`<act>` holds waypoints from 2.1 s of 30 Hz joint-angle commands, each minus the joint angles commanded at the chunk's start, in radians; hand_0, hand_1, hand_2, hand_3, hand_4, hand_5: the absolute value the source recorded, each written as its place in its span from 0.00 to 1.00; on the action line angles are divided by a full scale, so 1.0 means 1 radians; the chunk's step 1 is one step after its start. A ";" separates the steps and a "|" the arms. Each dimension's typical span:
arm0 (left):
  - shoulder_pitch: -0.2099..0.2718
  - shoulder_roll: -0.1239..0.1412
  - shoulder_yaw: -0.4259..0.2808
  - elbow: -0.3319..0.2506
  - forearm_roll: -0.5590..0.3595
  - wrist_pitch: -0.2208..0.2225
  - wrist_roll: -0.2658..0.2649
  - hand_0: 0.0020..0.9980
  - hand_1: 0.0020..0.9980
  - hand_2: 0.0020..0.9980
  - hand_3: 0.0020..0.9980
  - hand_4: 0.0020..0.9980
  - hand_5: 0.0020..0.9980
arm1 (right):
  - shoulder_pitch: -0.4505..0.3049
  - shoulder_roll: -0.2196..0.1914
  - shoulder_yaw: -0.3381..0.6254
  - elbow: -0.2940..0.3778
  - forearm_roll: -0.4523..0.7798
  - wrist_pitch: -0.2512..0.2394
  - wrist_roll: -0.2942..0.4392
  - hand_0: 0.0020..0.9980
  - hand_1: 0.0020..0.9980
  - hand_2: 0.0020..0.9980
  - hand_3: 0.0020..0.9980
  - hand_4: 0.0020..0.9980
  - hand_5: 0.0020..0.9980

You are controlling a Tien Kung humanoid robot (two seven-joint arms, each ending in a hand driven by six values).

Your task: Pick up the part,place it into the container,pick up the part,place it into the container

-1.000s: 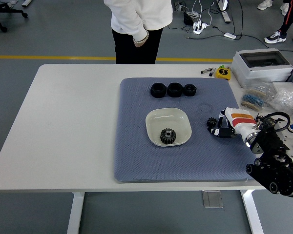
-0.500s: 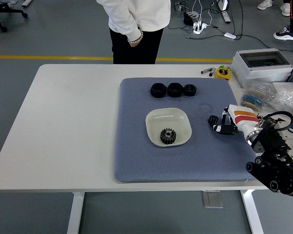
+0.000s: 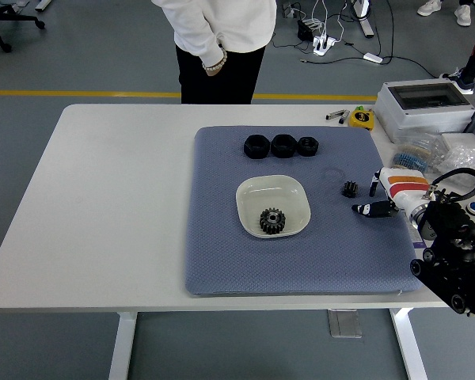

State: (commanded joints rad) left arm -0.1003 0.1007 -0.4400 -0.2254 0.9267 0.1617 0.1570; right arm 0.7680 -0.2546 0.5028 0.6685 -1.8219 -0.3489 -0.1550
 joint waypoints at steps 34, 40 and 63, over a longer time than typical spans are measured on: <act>-0.014 0.002 -0.009 -0.006 0.022 -0.010 0.007 0.69 0.71 0.74 0.65 0.67 0.66 | 0.035 0.085 -0.188 -0.122 0.349 -0.232 0.084 0.08 0.11 0.24 0.62 1.00 0.57; -0.023 0.002 -0.019 -0.009 0.041 -0.015 0.012 0.70 0.72 0.75 0.65 0.67 0.66 | 0.038 0.091 -0.229 -0.152 0.431 -0.263 0.098 0.06 0.09 0.23 0.55 0.95 0.54; -0.045 -0.005 -0.034 -0.015 0.082 -0.027 0.016 0.69 0.72 0.74 0.65 0.67 0.66 | 0.054 0.117 -0.312 -0.185 0.584 -0.297 0.147 0.07 0.10 0.24 0.55 0.90 0.51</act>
State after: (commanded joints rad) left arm -0.1452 0.0953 -0.4735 -0.2408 1.0087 0.1347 0.1730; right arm 0.8219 -0.1373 0.1913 0.4839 -1.2381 -0.6454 -0.0075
